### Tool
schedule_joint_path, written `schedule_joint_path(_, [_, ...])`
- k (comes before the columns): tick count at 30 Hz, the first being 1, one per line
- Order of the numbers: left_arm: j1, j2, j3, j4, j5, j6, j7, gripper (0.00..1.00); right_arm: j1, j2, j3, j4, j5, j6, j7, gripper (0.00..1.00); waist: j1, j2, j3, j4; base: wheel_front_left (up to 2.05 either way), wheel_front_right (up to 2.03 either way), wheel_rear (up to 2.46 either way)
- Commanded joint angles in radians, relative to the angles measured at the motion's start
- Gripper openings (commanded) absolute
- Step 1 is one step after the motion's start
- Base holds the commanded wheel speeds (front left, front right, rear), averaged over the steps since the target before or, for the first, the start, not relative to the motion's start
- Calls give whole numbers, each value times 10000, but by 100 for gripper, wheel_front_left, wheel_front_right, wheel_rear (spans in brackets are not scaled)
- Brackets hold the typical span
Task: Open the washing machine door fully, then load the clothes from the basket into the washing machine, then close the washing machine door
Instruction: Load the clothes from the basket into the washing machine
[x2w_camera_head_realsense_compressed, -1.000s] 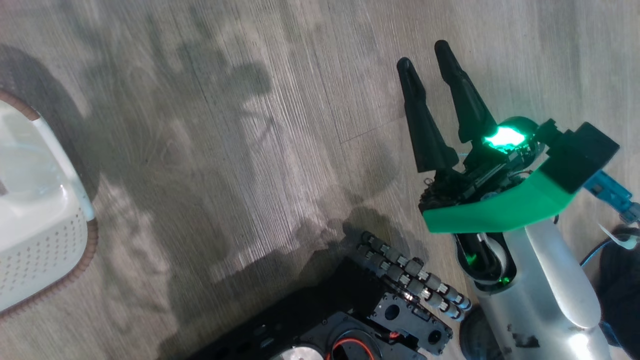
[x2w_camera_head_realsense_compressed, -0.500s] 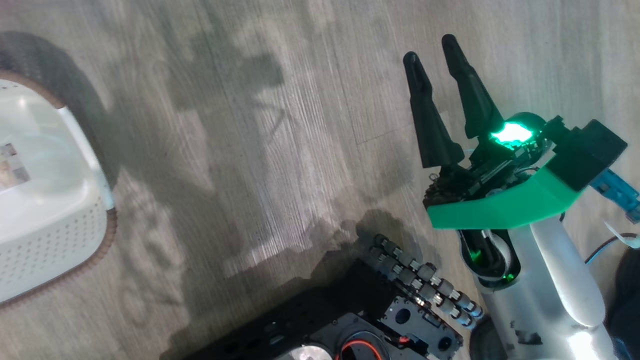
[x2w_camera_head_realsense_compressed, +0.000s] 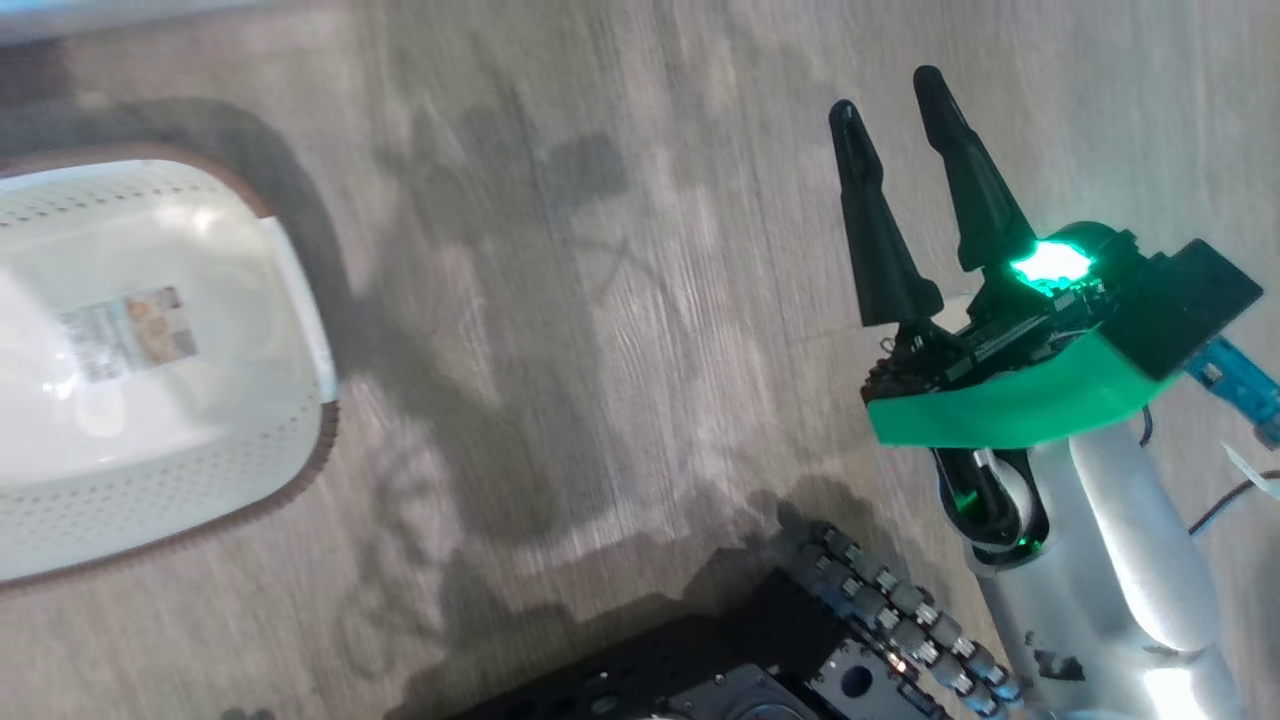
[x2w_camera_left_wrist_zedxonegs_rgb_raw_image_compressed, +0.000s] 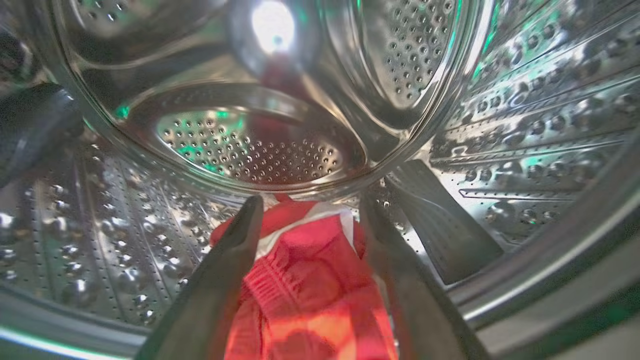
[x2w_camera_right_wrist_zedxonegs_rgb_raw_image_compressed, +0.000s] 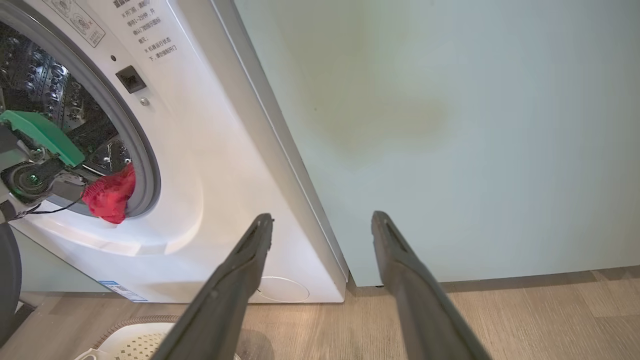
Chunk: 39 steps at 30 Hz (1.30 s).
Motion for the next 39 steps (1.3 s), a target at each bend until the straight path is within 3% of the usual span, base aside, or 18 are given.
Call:
schedule_joint_path(1, [507, 364, 280, -708, -95, 65, -288, 100, 328, -33, 70, -216, -156, 0, -89, 100, 1, -1, -444, 422, 0, 0, 0])
schedule_joint_path(12, [4494, -155, 810, -4101, -32, 859, -712, 100, 529, -33, -348, 76, -875, 0, -89, 100, 1, -1, -1477, 1300, 0, 0, 0])
schedule_joint_path(21, [7296, -1225, 1680, -6471, 401, 1450, -720, 100, 708, -33, -661, 295, -1171, 0, -90, 100, 1, -1, -2149, 1831, 0, 0, 0])
schedule_joint_path(30, [9368, -2595, 2184, -7146, 1009, 1341, -721, 100, 889, -33, -991, 578, -1374, 0, -29, 100, 1, -1, -2830, 2201, 0, 0, 0])
schedule_joint_path(39, [10447, -3398, 2211, -7051, 1615, 1165, -721, 100, 1043, -33, -1184, 723, -1538, 0, 136, 100, 1, -1, -3237, 2446, 0, 0, 0])
